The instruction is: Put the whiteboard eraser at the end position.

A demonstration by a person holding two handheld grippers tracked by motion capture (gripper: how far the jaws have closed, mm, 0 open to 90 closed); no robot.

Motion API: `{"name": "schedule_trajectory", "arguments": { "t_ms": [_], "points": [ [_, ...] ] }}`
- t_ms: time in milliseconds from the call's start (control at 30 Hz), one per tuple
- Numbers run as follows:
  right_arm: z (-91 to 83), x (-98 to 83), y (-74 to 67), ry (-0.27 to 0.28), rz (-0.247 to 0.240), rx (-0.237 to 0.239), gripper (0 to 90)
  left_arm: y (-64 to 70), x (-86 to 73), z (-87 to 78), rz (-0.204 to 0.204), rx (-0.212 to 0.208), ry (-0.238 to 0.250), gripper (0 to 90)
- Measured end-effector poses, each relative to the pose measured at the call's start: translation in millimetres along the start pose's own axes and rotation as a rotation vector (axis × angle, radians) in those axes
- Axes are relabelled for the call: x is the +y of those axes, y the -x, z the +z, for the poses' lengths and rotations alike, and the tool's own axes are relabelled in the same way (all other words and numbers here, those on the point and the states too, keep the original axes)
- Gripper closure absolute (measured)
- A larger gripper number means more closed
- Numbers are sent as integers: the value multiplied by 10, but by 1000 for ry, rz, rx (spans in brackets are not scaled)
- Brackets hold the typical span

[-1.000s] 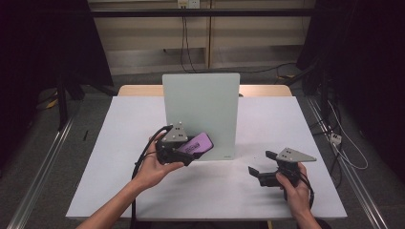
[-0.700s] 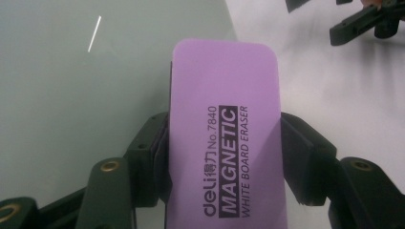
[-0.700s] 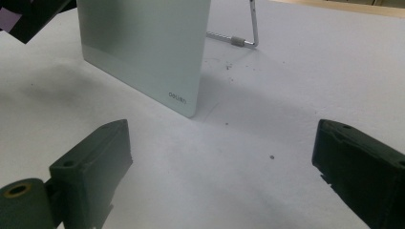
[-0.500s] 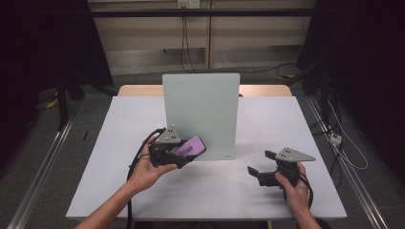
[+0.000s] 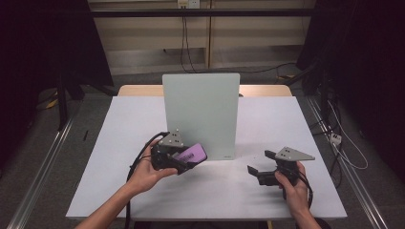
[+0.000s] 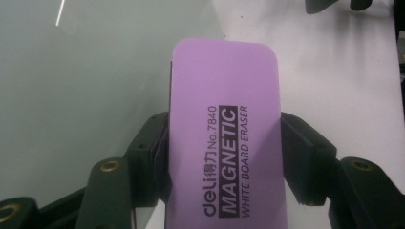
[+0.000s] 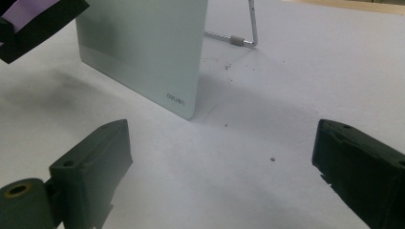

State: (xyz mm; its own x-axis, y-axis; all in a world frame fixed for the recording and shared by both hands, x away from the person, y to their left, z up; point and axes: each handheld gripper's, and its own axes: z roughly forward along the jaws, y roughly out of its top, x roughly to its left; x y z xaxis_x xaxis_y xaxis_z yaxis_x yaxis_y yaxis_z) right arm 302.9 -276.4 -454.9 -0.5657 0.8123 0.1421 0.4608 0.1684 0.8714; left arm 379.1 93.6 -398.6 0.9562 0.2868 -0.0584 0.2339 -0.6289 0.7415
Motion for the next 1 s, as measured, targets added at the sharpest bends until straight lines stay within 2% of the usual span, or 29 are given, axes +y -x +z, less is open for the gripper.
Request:
{"name": "schedule_trajectory", "arguments": {
  "t_ms": [267, 367, 567, 600, 633, 700, 767, 967, 1000],
  "points": [
    [1, -3, -9, -2, -9, 9, 60, 60, 24, 31, 7, -23, -54, 407],
    [3, -2, -6, 1, -10, 12, 58, 78, 27, 45, 9, -45, -66, 407],
    [16, 2, 0, 2, -12, 22, 58, 112, 27, 93, 10, -54, -88, 407],
    [14, 3, -1, 4, -13, 23, 58, 118, 35, 91, 15, -45, -103, 407],
    [14, 3, -3, 4, -13, 23, 58, 116, 32, 105, 16, -62, -92, 407],
    [20, 3, -7, 5, -14, 25, 58, 131, 40, 123, 20, -64, -97, 407],
    [25, 5, -10, 3, -14, 25, 58, 150, 51, 152, 28, -60, -114, 407],
    [27, 5, -6, 4, -13, 27, 58, 196, 37, 318, 43, -106, -147, 407],
    [27, 5, -4, 1, -17, 27, 58, 217, 35, 344, 52, -96, -164, 406]
  ]
}}
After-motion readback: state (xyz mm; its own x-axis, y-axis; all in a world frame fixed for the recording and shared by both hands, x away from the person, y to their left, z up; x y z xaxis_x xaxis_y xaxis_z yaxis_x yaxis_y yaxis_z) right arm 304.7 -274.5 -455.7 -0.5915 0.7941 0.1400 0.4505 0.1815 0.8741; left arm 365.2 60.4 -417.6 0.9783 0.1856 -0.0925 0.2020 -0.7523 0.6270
